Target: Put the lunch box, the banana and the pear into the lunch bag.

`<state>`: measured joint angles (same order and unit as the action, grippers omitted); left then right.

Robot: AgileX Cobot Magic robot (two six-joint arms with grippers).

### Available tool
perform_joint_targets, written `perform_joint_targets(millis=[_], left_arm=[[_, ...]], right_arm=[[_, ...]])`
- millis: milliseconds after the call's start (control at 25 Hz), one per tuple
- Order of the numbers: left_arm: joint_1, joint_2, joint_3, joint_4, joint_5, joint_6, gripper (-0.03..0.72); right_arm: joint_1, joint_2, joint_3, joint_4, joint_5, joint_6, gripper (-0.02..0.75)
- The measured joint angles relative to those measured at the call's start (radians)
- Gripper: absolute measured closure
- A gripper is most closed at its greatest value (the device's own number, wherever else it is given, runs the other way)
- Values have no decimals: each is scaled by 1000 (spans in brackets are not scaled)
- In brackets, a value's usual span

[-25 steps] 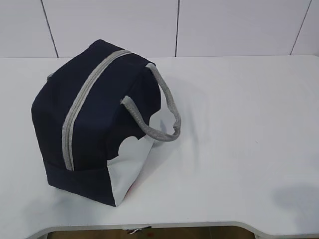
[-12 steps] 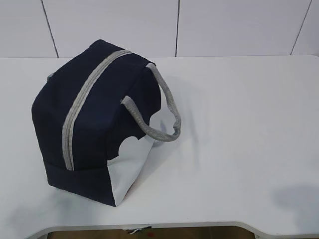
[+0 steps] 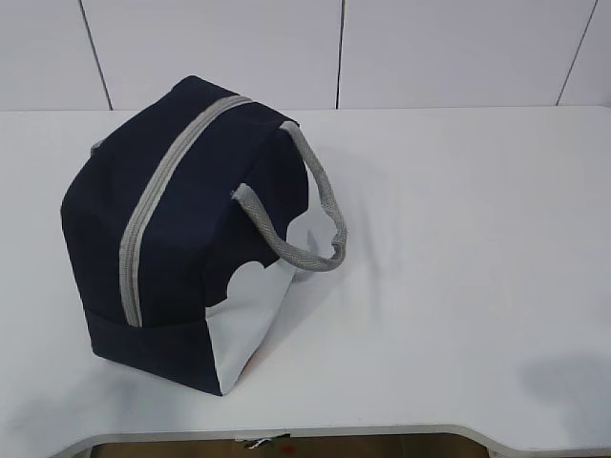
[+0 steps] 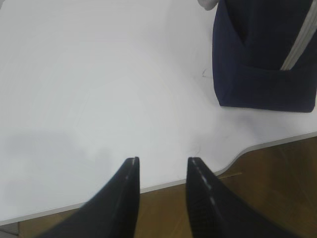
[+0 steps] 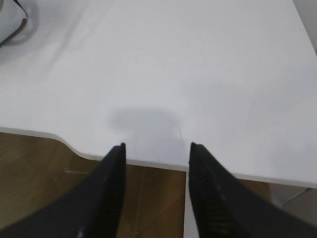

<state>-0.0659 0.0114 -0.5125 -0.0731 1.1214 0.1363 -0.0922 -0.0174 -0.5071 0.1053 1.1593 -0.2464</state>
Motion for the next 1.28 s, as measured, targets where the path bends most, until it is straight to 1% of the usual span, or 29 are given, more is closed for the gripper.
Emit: perform_joint_targets(millis=[80, 320, 640, 1280], left_arm=[[8, 0, 0, 0, 0, 0, 446], [66, 0, 0, 0, 0, 0, 446], [95, 0, 0, 0, 0, 0, 446], [95, 0, 0, 0, 0, 0, 446]], right_arm=[[0, 0, 0, 0, 0, 0, 383], [0, 0, 0, 0, 0, 0, 383], [0, 0, 0, 0, 0, 0, 383], [0, 0, 0, 0, 0, 1, 382]])
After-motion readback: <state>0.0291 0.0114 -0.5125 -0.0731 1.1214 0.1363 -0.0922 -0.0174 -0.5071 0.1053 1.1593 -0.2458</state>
